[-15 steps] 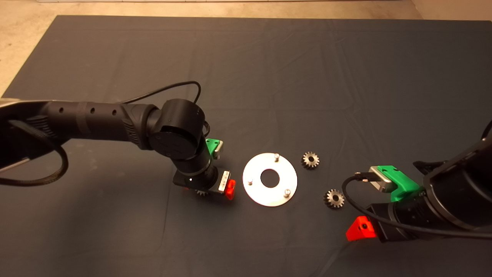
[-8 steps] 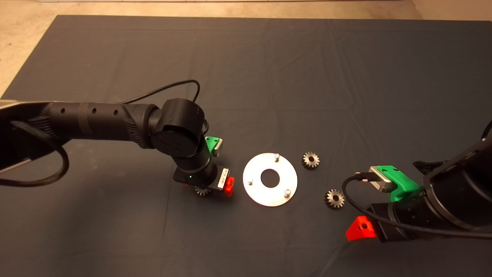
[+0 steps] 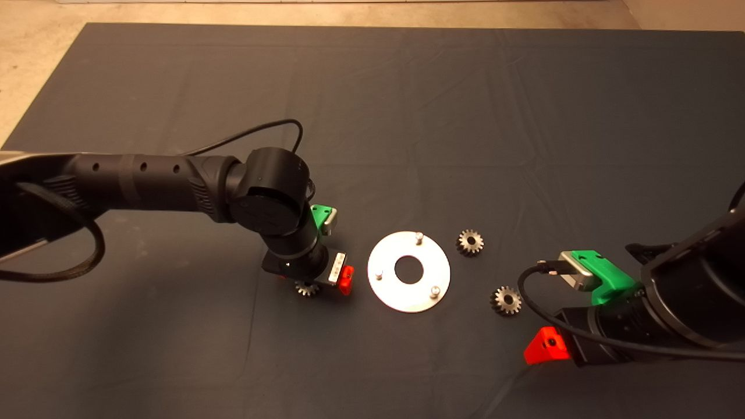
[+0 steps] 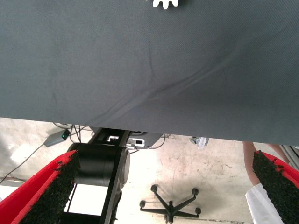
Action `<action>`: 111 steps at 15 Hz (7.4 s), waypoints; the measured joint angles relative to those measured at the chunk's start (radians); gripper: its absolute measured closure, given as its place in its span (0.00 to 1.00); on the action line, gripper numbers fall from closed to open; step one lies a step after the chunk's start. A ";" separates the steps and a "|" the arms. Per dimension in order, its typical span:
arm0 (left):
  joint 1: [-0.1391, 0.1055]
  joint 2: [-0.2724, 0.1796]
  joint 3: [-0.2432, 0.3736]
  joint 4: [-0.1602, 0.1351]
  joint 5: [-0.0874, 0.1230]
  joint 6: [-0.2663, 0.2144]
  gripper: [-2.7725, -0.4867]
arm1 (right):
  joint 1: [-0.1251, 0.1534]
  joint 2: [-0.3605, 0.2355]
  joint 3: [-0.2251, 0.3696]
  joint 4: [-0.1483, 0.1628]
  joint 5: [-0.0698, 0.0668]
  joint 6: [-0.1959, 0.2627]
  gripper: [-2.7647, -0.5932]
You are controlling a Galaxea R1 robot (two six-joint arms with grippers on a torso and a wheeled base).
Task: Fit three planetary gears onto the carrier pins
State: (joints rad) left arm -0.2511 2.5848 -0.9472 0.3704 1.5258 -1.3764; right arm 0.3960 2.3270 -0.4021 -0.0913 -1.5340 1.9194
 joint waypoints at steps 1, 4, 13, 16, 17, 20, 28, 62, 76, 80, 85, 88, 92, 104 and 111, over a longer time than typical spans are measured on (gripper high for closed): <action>0.005 0.000 0.000 0.000 0.000 0.004 0.00 | 0.000 0.000 0.000 0.000 0.000 0.000 0.01; 0.004 0.000 -0.001 0.001 0.000 0.006 0.04 | 0.000 0.000 0.000 0.000 0.000 0.000 0.01; 0.004 0.000 -0.002 0.002 0.000 0.010 0.22 | 0.000 0.000 0.000 0.000 0.000 0.000 0.01; 0.004 0.000 -0.002 0.003 0.000 0.010 0.24 | 0.000 0.000 0.000 0.000 0.000 0.000 0.01; 0.004 0.000 -0.002 0.004 0.000 0.010 0.24 | 0.000 0.000 0.000 0.000 0.000 0.000 0.01; 0.004 0.000 -0.002 0.005 0.000 0.010 0.30 | 0.000 0.000 0.000 0.000 0.000 0.000 0.01; 0.004 0.000 -0.002 0.006 0.000 0.010 0.37 | 0.000 0.000 0.000 0.000 0.000 0.000 0.01; 0.027 -0.006 -0.031 0.015 0.001 -0.003 0.70 | 0.000 0.000 0.000 0.000 0.000 0.000 0.01; 0.027 -0.008 -0.031 0.015 0.001 -0.005 0.79 | 0.000 0.000 0.000 0.000 0.000 0.000 0.01; 0.026 -0.009 -0.031 0.008 0.000 -0.009 0.79 | 0.000 0.000 0.000 0.000 0.000 0.000 0.01; -0.005 0.000 -0.033 -0.073 0.001 -0.088 0.79 | 0.000 0.000 0.000 0.000 0.000 0.000 0.01; -0.040 0.031 -0.033 -0.091 0.000 -0.124 0.79 | 0.000 0.000 0.000 0.000 0.000 0.000 0.01; -0.064 0.077 -0.032 -0.118 0.001 -0.135 0.79 | 0.000 0.000 0.000 0.000 0.000 0.000 0.01; -0.082 0.219 -0.090 -0.134 0.001 -0.145 0.79 | 0.000 -0.004 0.000 0.000 0.000 0.000 0.01; -0.082 0.261 -0.136 -0.134 0.001 -0.142 0.79 | 0.000 -0.006 0.000 0.000 0.000 0.000 0.01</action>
State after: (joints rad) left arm -0.3328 2.8460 -1.0832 0.2366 1.5264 -1.5183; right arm 0.3960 2.3213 -0.4021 -0.0912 -1.5336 1.9194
